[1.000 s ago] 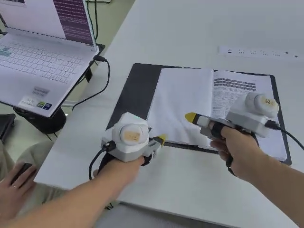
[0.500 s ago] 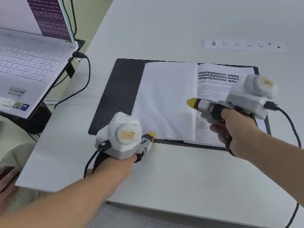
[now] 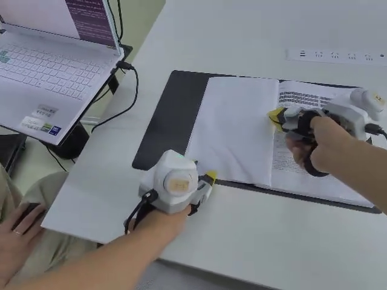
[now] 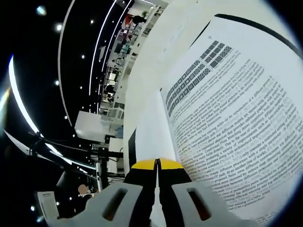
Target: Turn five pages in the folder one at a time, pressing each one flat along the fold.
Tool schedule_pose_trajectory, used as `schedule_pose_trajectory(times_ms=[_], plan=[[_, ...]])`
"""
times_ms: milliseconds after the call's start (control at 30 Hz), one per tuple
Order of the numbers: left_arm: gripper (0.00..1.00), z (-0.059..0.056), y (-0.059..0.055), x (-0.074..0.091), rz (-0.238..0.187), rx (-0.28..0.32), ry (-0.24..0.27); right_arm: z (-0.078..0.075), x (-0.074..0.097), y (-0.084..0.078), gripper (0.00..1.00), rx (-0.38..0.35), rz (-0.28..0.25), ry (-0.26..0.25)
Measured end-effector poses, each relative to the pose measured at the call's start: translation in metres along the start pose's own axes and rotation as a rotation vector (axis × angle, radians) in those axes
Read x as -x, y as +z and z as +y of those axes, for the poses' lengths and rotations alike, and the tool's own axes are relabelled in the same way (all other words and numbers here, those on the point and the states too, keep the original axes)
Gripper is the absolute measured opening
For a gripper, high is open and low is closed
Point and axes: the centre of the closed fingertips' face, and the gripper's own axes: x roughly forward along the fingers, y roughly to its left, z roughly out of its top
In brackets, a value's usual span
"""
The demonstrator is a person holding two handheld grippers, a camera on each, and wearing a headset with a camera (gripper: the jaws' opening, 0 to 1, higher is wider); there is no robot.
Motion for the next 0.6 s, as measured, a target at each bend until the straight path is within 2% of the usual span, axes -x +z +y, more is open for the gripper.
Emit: schedule_pose_trajectory(times_ms=[200,433,600], plan=[[0.25,0.001,-0.001,-0.001,-0.009,-0.006,-0.003,0.002,-0.015,0.013,0.00,-0.054,-0.014,0.007],[0.25,0.002,-0.002,-0.002,-0.016,-0.009,-0.006,0.006,-0.028,0.027,0.00,-0.068,-0.023,0.009],[0.25,0.003,-0.002,-0.002,-0.021,-0.010,-0.007,0.006,-0.040,0.044,0.00,-0.123,-0.065,0.020]])
